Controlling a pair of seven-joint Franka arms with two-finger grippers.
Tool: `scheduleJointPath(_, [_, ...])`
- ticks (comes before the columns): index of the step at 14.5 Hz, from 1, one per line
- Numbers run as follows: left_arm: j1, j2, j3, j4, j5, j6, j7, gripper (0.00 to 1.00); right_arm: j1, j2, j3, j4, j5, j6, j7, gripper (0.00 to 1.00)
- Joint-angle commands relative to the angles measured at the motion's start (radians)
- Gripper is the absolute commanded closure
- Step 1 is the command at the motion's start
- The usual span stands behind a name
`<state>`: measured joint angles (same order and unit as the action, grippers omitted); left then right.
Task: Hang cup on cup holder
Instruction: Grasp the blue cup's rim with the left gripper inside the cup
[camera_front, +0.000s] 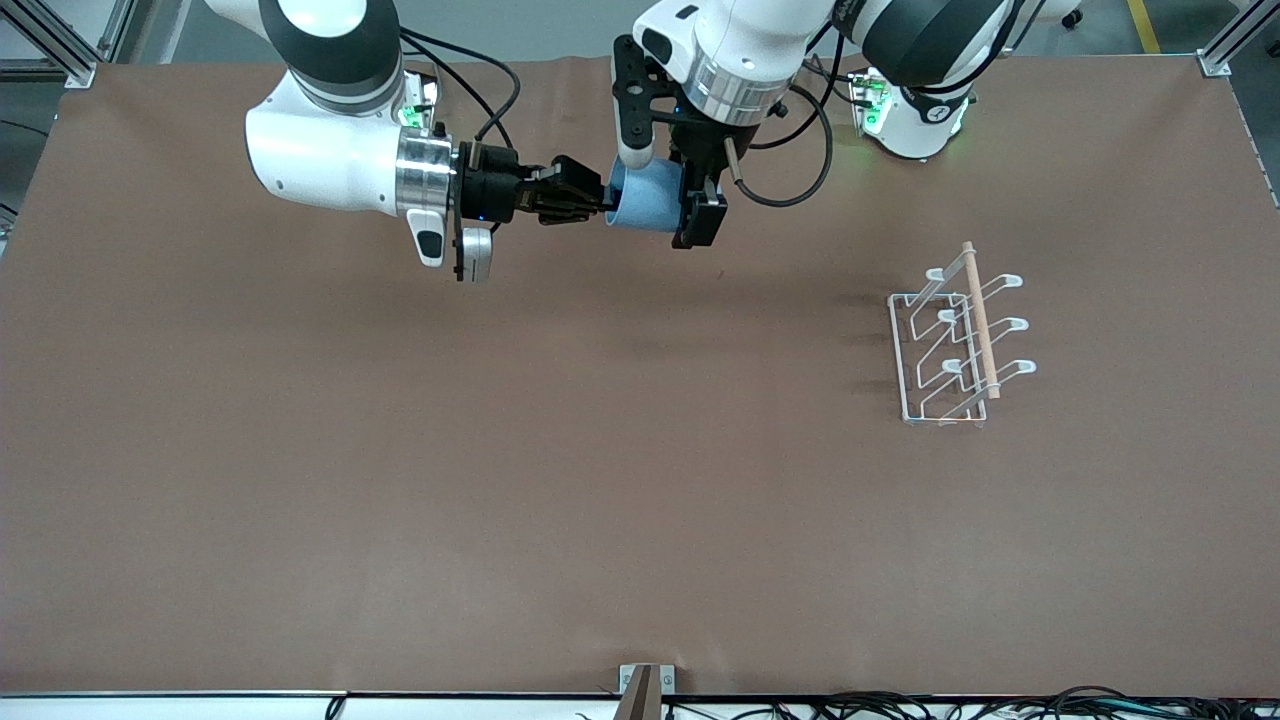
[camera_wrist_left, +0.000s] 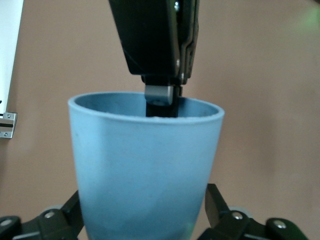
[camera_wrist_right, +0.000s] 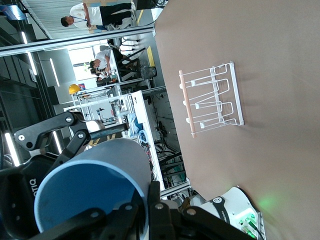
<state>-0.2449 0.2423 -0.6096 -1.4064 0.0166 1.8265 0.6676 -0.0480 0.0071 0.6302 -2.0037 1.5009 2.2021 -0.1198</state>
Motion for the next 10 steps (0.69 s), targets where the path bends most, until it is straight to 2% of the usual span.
scheduleJointPath(1, [-0.005,0.028,-0.010,0.038,0.026,0.002,-0.022,0.05,-0.006,-0.035,0.006,-0.026,0.041,0.004,-0.009,0.98])
scheduleJointPath(3, [-0.007,0.041,-0.010,0.050,0.028,0.002,-0.023,0.10,-0.006,-0.035,0.006,-0.026,0.041,0.002,-0.009,0.97])
scheduleJointPath(10, [-0.045,0.057,-0.015,0.055,0.077,0.020,-0.062,0.11,-0.006,-0.035,0.006,-0.026,0.041,0.001,-0.009,0.95])
